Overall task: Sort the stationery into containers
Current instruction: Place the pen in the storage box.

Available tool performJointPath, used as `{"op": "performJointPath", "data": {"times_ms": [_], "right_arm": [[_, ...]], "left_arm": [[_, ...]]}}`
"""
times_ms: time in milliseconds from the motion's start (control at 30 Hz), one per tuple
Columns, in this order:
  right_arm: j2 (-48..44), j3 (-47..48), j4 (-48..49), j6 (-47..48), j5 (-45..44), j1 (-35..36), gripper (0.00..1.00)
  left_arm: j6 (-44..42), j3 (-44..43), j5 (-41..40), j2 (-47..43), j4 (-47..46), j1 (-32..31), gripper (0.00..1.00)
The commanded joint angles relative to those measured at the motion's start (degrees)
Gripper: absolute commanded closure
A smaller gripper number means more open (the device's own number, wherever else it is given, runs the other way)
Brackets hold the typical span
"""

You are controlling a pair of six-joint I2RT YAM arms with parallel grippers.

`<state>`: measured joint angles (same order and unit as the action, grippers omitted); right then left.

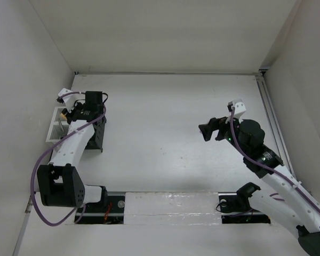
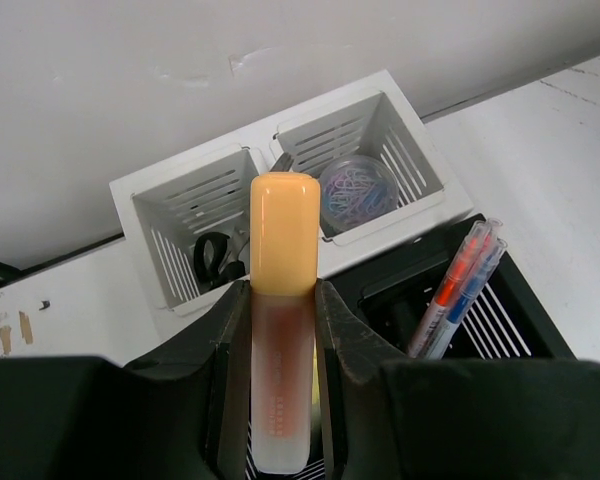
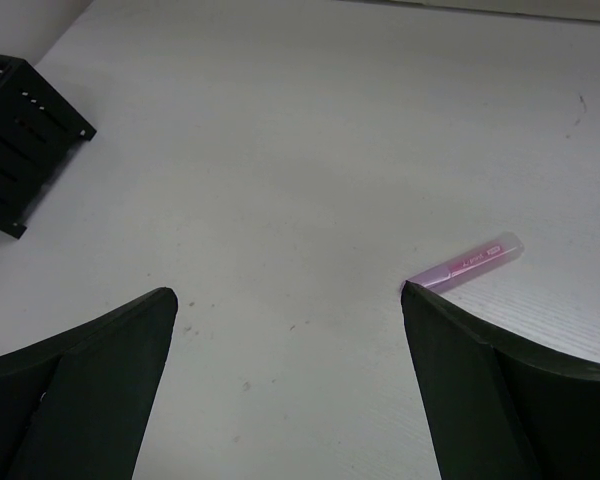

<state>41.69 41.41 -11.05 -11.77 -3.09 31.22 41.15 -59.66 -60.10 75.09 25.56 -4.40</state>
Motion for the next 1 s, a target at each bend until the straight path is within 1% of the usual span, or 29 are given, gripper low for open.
{"op": "performJointPath", "data": {"times_ms": [0,133,433,600,700,867,933,967], "right_arm": [[-0.65,0.08,3.14,0.7,1.15,0.51,0.0],[-0.65,0.08,3.14,0.7,1.16,0.51,0.0],[-1.17,0.08,3.14,0.7,1.69,0.51,0.0],[-1.7,-0.45,3.67,0.7,1.69,1.03,0.0],[-1.7,-0.45,3.67,1.22,1.69,1.03,0.0],[-1.7,-0.45,3.67,1.22,1.69,1.03,0.0],[-1.7,-0.45,3.67,1.22,1.69,1.03,0.0],[-1.7,-0.45,3.67,1.22,1.69,1.03,0.0]], "left_arm": [[2.36,-1.16,-1.52,-0.21,0.63,0.1,1.0],[0.26,-1.16,1.2,0.94,-2.0,0.1,1.0],[0.95,-1.69,0.68,3.21,-0.95,0.1,1.0],[0.95,-2.3,1.3,3.75,-0.43,0.1,0.93],[0.95,-2.3,1.3,3.75,-0.42,0.1,0.85],[0.34,-1.78,2.35,3.13,-1.56,0.1,0.8],[-0.19,-1.78,2.87,2.61,-2.18,0.1,0.74],[-0.19,-1.78,2.88,2.61,-2.18,0.1,0.74]]}}
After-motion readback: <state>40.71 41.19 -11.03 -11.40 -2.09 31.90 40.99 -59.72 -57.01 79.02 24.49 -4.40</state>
